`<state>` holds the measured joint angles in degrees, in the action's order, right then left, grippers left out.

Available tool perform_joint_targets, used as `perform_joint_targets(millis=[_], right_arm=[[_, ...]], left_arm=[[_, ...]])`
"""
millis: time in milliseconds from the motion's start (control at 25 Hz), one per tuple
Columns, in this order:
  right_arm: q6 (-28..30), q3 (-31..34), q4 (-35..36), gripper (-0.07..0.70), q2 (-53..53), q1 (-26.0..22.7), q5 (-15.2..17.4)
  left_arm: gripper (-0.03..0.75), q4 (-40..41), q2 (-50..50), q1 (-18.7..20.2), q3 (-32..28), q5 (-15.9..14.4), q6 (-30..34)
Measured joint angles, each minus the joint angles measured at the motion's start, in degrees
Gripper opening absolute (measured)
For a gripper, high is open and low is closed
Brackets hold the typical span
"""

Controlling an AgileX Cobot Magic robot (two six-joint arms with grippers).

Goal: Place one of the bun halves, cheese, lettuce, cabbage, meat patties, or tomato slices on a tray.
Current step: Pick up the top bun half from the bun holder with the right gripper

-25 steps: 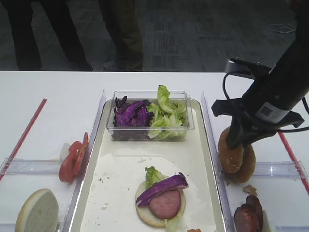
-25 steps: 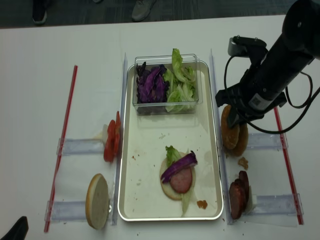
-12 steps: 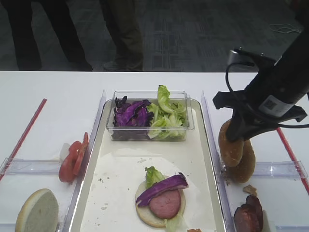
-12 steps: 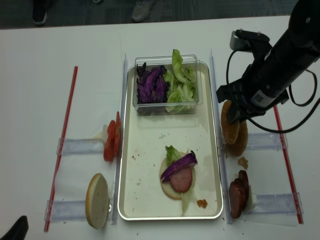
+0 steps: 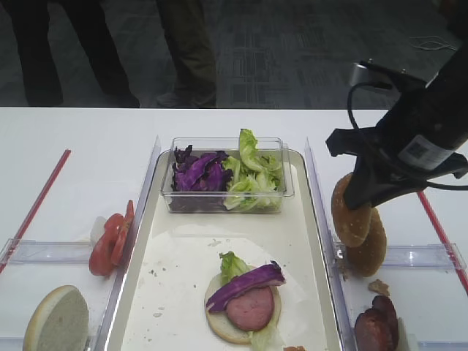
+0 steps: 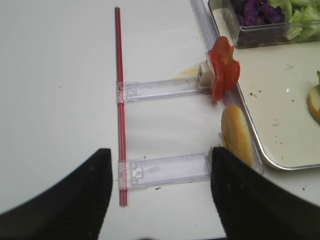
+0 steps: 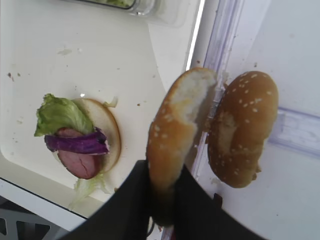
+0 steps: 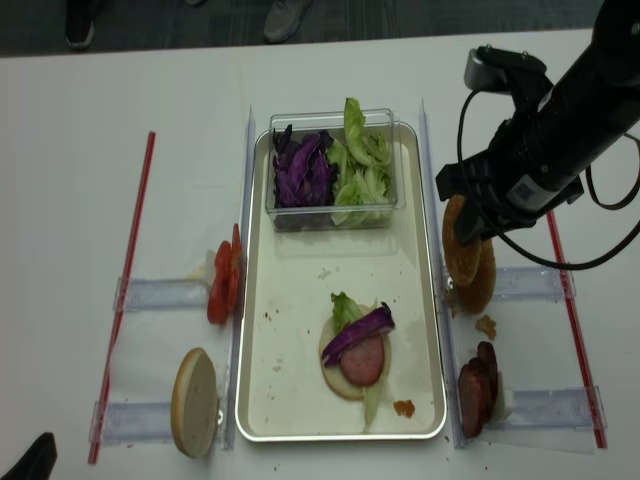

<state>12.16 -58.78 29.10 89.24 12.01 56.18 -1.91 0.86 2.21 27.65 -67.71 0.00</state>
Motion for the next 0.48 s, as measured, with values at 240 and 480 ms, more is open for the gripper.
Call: perform_joint_targets(millis=[240,480], right_arm=[[0.0,0.0,0.13,0.164,-1.53,0.0,0.85],[0.0,0.28,0.13,0.164,-3.3,0.0,1.42]], left_arm=[[0.409,0.0,0.0,0.0,0.0,0.0,0.0],[0.41,0.0,0.0,0.0,0.0,0.0,0.0]])
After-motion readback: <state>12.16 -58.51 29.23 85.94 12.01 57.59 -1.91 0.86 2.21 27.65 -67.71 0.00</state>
